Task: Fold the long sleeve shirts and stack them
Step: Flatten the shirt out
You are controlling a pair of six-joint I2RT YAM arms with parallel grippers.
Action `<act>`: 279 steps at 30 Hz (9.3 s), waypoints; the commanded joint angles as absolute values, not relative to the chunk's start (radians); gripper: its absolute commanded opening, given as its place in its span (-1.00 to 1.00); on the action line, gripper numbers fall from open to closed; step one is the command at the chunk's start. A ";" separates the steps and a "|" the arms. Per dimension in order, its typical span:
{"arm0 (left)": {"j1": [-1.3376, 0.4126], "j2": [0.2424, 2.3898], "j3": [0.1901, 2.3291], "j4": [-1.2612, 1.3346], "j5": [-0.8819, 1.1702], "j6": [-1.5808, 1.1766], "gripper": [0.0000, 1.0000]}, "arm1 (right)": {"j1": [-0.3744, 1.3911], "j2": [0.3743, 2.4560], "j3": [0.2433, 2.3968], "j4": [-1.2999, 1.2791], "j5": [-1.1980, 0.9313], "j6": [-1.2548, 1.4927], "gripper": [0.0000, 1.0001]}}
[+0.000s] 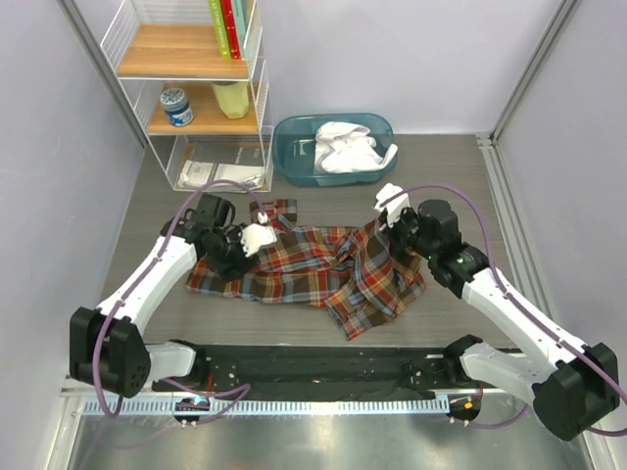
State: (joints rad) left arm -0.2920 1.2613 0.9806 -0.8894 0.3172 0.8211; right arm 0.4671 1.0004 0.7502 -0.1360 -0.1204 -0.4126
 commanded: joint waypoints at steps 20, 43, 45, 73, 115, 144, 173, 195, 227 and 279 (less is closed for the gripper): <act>-0.250 1.375 0.909 -0.664 0.079 1.014 -1.00 | 0.422 0.922 0.788 -0.144 -0.123 -0.429 -0.97; -0.073 1.816 1.561 -1.060 0.331 0.869 -0.10 | 0.394 1.184 0.908 -0.273 -0.135 -0.574 -0.98; -0.019 1.809 1.603 -1.026 0.382 0.806 0.14 | 0.362 1.238 0.939 -0.275 -0.143 -0.552 -0.98; -0.613 1.239 0.695 -0.319 -0.161 0.603 0.57 | 0.321 1.266 0.937 -0.322 -0.207 -0.462 -0.98; -0.554 1.367 0.695 -0.183 -0.176 0.637 0.08 | 0.276 1.255 0.934 -0.324 -0.227 -0.485 -0.98; -0.227 1.051 1.586 -0.634 0.009 0.477 -1.00 | 0.184 1.167 1.710 -0.262 -0.183 -0.351 -0.98; -0.216 0.884 1.895 -0.678 -0.017 0.363 -1.00 | 0.095 1.003 1.907 -0.247 -0.273 -0.558 -0.98; -0.173 1.581 1.075 -0.053 0.058 0.561 -1.00 | 0.130 1.621 1.090 0.221 -0.307 -0.658 -0.73; -0.175 1.496 0.859 -0.701 0.025 0.525 0.14 | 0.014 1.459 0.940 -0.850 -0.152 -0.753 0.03; -0.149 1.381 0.750 -0.896 -0.098 0.623 -1.00 | 0.031 1.534 0.939 -0.799 -0.133 -0.729 -0.09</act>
State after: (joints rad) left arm -0.1555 1.4216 0.7120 -0.8349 -0.0967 0.5449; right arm 0.0185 1.5879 0.9146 -0.7685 -0.0883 -0.7280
